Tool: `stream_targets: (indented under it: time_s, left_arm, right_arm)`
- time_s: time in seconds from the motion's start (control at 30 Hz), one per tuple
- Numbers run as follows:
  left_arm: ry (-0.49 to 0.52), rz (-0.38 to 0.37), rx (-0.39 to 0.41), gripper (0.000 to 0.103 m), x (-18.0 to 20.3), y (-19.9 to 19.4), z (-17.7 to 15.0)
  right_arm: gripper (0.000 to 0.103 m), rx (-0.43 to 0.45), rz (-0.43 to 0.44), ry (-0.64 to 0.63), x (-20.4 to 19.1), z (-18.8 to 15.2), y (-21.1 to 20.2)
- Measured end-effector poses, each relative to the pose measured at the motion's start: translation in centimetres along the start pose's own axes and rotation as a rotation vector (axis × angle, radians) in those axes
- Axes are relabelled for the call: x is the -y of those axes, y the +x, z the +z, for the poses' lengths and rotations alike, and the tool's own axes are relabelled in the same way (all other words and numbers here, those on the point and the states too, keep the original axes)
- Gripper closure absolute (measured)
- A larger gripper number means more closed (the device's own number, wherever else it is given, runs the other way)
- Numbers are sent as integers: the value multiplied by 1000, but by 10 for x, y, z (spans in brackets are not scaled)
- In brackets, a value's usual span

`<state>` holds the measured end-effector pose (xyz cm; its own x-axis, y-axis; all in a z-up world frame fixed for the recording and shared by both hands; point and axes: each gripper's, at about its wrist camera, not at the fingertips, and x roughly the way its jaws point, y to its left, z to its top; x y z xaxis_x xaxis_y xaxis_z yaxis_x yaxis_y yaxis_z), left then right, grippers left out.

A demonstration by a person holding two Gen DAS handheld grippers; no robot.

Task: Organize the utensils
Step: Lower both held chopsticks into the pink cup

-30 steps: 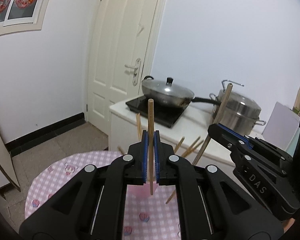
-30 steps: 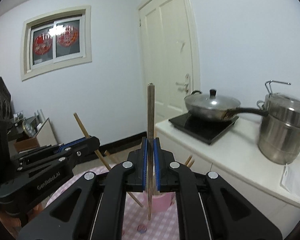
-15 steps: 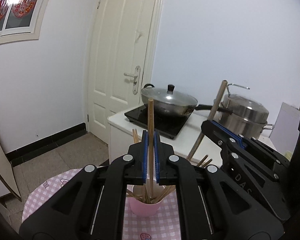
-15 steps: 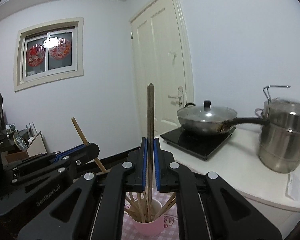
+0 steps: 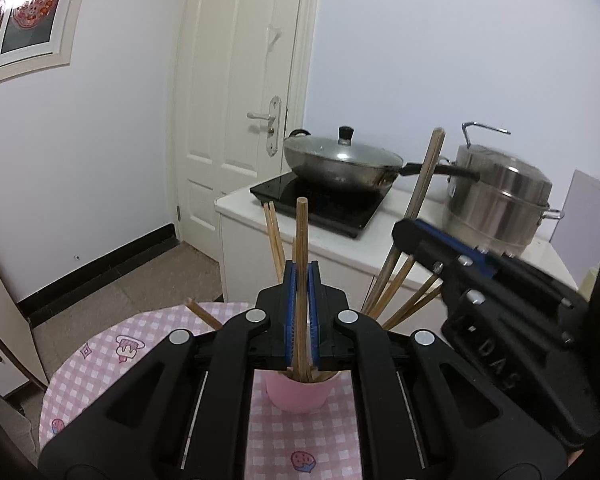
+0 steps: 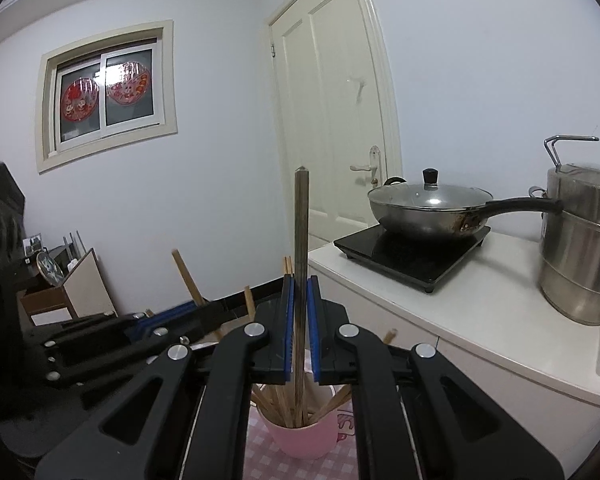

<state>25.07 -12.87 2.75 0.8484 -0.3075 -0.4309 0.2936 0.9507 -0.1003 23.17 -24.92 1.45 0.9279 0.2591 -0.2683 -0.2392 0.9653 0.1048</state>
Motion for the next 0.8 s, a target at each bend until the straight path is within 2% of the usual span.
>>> stream_targets:
  time_s: [0.4, 0.8]
  left_arm:
    - [10, 4, -59, 97, -2, 13, -18]
    - [-29, -27, -115, 96, -10, 21, -20]
  right_arm:
    - [98, -4, 22, 5, 5, 0, -5]
    - [98, -83, 40, 30, 7, -12, 10]
